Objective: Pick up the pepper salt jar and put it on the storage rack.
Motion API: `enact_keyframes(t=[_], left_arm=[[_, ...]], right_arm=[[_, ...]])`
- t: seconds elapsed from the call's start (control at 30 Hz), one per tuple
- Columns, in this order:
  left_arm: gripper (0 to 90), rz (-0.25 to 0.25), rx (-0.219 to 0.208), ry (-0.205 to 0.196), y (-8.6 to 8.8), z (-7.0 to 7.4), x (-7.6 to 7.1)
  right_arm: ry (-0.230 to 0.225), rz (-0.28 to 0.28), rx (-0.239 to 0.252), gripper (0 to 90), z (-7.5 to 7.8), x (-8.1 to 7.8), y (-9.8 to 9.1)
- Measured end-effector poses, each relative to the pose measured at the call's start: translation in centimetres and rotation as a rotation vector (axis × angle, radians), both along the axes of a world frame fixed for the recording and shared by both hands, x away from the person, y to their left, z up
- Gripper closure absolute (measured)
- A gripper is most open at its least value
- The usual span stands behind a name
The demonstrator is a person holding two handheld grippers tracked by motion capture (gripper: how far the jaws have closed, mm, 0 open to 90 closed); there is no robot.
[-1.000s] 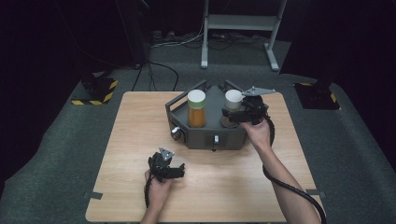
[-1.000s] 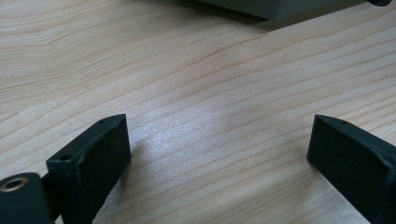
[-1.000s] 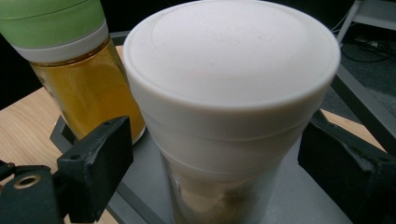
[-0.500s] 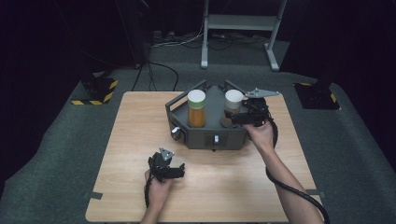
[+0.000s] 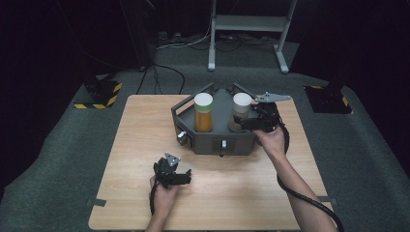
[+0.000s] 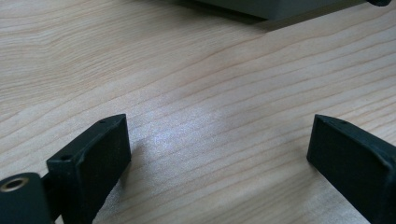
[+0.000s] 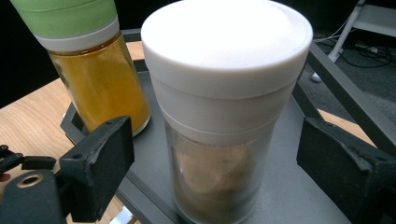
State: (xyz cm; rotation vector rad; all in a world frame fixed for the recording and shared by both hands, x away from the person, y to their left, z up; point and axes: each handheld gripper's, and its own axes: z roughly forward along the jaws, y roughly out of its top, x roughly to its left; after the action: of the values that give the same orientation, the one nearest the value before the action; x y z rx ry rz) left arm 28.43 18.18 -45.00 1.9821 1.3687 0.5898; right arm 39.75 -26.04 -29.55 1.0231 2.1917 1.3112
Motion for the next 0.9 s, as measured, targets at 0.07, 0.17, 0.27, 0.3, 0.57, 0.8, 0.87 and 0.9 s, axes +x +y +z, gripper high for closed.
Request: enact_keyframes(t=[0.07, 0.17, 0.27, 0.3, 0.57, 0.8, 0.87, 0.9], left_arm=[[6.1, 0.000, 0.000, 0.000, 0.0, 0.0, 0.0], [6.1, 0.000, 0.000, 0.000, 0.0, 0.0, 0.0], [6.1, 0.000, 0.000, 0.000, 0.0, 0.0, 0.0], [6.1, 0.000, 0.000, 0.000, 0.0, 0.0, 0.0], [6.2, -0.001, 0.000, 0.000, 0.0, 0.0, 0.0], [6.2, -0.001, 0.000, 0.000, 0.0, 0.0, 0.0], [6.2, -0.001, 0.000, 0.000, 0.0, 0.0, 0.0], [6.1, -0.001, 0.000, 0.000, 0.0, 0.0, 0.0]], right_arm=[[0.003, -0.002, 0.000, 10.8, 0.0, -0.1, -0.1], [0.000, -0.001, 0.000, 10.9, -0.1, -0.2, -0.2], [0.000, 0.000, 0.001, 11.0, -0.1, -0.4, -0.4], [-0.001, 0.002, 0.001, 11.0, -0.1, -0.5, -0.5], [-0.002, 0.003, 0.000, 11.2, -0.2, -0.8, -0.9], [0.000, -0.003, 0.004, 11.4, -0.3, -1.2, -1.3], [-0.002, -0.003, 0.004, 11.5, -0.4, -1.3, -1.5], [-0.002, -0.004, 0.006, 11.5, -0.5, -1.4, -1.6]])
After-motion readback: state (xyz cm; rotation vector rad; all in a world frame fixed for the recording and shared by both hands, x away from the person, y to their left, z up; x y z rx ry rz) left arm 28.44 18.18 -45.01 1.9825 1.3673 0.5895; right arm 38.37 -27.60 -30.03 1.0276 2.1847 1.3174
